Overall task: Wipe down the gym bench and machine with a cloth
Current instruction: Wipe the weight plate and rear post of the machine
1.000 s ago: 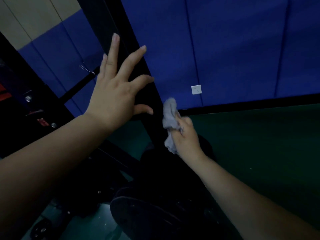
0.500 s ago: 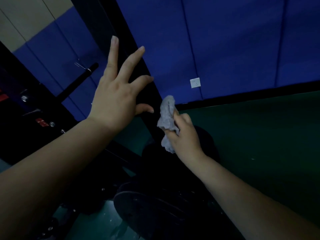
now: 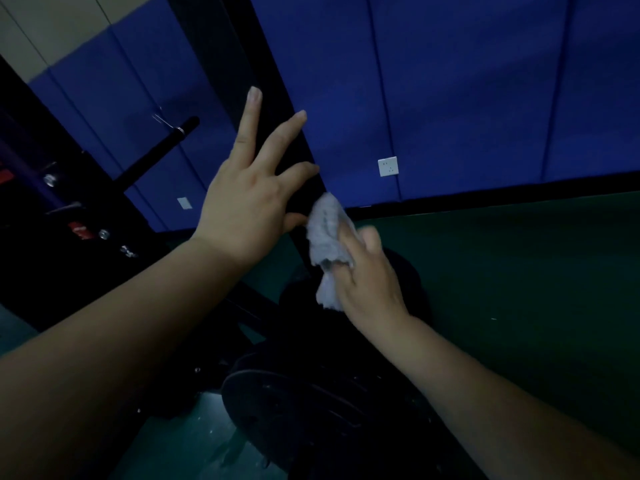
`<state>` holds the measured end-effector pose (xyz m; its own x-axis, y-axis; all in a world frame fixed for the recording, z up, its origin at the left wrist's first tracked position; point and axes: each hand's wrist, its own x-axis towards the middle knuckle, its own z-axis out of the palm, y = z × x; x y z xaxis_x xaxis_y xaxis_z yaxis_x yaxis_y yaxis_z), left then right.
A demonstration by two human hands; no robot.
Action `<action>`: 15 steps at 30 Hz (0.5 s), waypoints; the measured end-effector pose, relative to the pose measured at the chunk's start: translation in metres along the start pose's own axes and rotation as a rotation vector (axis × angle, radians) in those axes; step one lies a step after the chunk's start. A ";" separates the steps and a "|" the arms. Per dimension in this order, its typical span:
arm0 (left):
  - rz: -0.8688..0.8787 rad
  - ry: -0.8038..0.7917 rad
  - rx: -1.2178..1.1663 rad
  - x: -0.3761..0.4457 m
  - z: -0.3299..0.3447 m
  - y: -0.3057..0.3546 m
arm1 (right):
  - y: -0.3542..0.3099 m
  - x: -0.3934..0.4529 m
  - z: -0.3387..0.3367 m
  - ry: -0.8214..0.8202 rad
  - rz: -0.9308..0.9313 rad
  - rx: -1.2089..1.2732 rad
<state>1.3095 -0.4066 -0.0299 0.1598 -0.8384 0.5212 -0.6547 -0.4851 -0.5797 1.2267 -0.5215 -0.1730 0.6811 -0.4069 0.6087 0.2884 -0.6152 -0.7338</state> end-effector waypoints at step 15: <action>-0.025 -0.048 -0.029 -0.001 -0.001 0.002 | 0.031 -0.052 -0.010 -0.345 0.222 0.116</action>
<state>1.3068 -0.4065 -0.0310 0.2109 -0.8373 0.5045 -0.6711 -0.4993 -0.5480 1.1929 -0.5261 -0.2241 0.9149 -0.2589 0.3098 0.1697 -0.4497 -0.8769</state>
